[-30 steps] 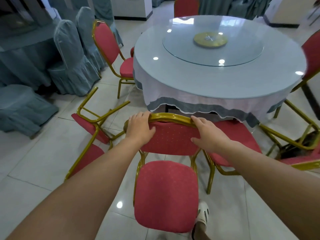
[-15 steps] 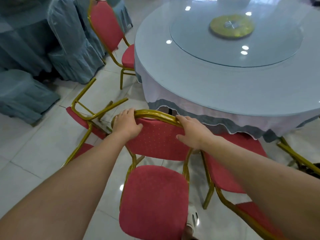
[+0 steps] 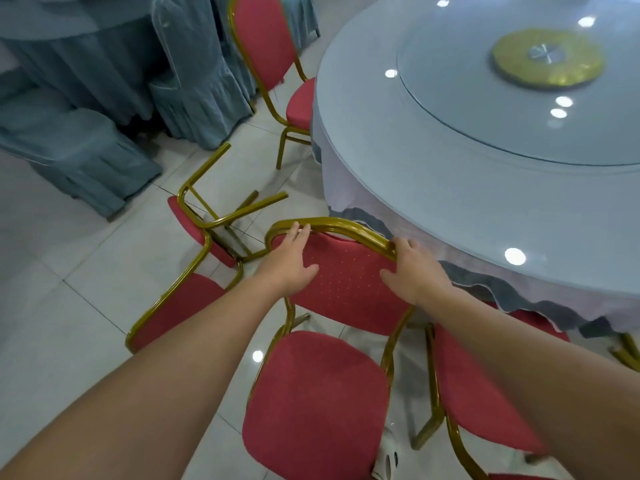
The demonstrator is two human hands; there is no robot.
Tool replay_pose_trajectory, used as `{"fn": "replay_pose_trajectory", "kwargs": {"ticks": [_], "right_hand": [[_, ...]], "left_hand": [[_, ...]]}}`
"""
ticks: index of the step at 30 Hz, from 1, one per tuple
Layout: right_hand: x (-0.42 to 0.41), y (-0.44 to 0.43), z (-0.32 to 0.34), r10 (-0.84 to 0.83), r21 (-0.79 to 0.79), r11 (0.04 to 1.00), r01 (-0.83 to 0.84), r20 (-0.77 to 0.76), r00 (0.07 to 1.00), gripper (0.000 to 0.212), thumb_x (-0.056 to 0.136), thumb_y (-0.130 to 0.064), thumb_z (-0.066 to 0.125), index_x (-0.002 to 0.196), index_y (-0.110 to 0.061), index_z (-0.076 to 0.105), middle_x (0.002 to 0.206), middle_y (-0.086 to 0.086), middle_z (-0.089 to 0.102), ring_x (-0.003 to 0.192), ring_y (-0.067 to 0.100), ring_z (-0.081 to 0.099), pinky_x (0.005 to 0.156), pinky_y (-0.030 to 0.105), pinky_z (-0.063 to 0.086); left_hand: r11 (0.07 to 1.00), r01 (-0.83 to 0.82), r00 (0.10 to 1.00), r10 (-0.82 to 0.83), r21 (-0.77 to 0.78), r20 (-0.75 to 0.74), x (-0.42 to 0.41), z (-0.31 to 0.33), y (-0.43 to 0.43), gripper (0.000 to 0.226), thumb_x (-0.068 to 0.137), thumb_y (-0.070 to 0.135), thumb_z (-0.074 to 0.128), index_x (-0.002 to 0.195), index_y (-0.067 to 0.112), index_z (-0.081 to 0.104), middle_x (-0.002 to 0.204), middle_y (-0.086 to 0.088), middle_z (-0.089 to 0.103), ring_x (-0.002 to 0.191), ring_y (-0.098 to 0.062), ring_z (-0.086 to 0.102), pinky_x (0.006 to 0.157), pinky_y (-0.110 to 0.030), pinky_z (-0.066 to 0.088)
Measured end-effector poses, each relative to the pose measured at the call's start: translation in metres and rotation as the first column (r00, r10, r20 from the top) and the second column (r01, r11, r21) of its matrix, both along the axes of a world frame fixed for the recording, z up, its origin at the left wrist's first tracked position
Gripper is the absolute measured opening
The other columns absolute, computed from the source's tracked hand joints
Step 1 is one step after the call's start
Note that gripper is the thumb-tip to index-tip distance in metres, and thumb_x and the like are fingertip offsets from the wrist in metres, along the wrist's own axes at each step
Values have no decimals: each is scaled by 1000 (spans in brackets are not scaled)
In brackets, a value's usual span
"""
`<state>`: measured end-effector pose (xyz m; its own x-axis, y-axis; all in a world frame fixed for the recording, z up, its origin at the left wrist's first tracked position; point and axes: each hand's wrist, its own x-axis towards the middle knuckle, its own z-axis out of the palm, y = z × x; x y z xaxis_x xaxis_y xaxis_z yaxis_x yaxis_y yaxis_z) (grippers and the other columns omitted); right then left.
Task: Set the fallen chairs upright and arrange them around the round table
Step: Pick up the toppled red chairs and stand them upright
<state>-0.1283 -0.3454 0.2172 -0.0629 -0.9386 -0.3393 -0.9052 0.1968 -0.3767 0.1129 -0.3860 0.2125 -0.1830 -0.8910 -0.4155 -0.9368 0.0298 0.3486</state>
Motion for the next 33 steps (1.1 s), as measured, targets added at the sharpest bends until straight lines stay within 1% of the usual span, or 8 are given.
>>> {"fn": "replay_pose_trajectory", "kwargs": {"ticks": [3,5,9,14,17,19,23,33], "right_hand": [[20,1,11,-10,-34,999,8,-70,997,50,97,-37,62,142,-20,48,134,4,58,120,26,56,103,43,51],[40,3,21,11,-73,997,-18,-105,994,48,97,-38,61,139,-19,50,134,6,58,120,28,55,104,44,49],[107,11,45,76,-112,990,-89,-112,991,59,95,-39,62,147,-17,45,147,10,52,135,33,48,112,45,41],[227,43,62,94,-93,990,-108,-138,986,62,95,-38,63,148,-11,45,147,13,52,135,34,49,111,44,42],[316,61,67,154,-42,986,-162,-160,975,57,94,-39,62,143,-13,48,140,12,55,127,34,53,104,43,47],[385,64,75,203,-27,978,-208,-133,970,58,96,-41,60,145,-14,46,141,11,54,128,32,52,105,43,47],[519,63,88,362,-57,929,-366,-73,929,63,98,-42,59,152,-18,38,151,7,46,136,31,45,112,45,41],[690,41,69,578,-2,813,-582,-119,807,68,94,-36,64,154,-18,39,154,6,45,138,30,44,112,41,39]], "left_hand": [[995,79,996,-82,61,40,17,9,11,82,102,43,58,167,25,12,175,-1,6,158,-26,22,123,-43,29],[981,184,977,-190,65,97,33,13,20,79,102,45,58,167,29,15,175,2,2,158,-26,20,122,-46,32],[989,149,989,-149,15,19,91,21,34,73,103,46,56,165,28,24,175,1,6,159,-25,18,124,-46,28],[979,197,977,-191,-52,92,215,15,66,68,104,42,54,164,23,27,175,-4,6,161,-24,3,128,-46,18],[989,144,987,-142,-24,77,314,17,101,67,103,44,54,163,24,31,175,-4,7,161,-24,6,128,-47,23],[997,72,997,-70,-37,33,381,29,123,60,102,41,57,157,23,41,172,-4,21,158,-26,19,124,-45,30],[989,-99,994,94,-114,-48,484,55,153,45,99,36,61,142,23,57,143,1,51,134,-28,49,105,-39,47],[938,-345,934,339,-36,-115,639,43,180,59,104,40,54,157,18,41,163,-6,36,150,-25,31,117,-39,36]]}}
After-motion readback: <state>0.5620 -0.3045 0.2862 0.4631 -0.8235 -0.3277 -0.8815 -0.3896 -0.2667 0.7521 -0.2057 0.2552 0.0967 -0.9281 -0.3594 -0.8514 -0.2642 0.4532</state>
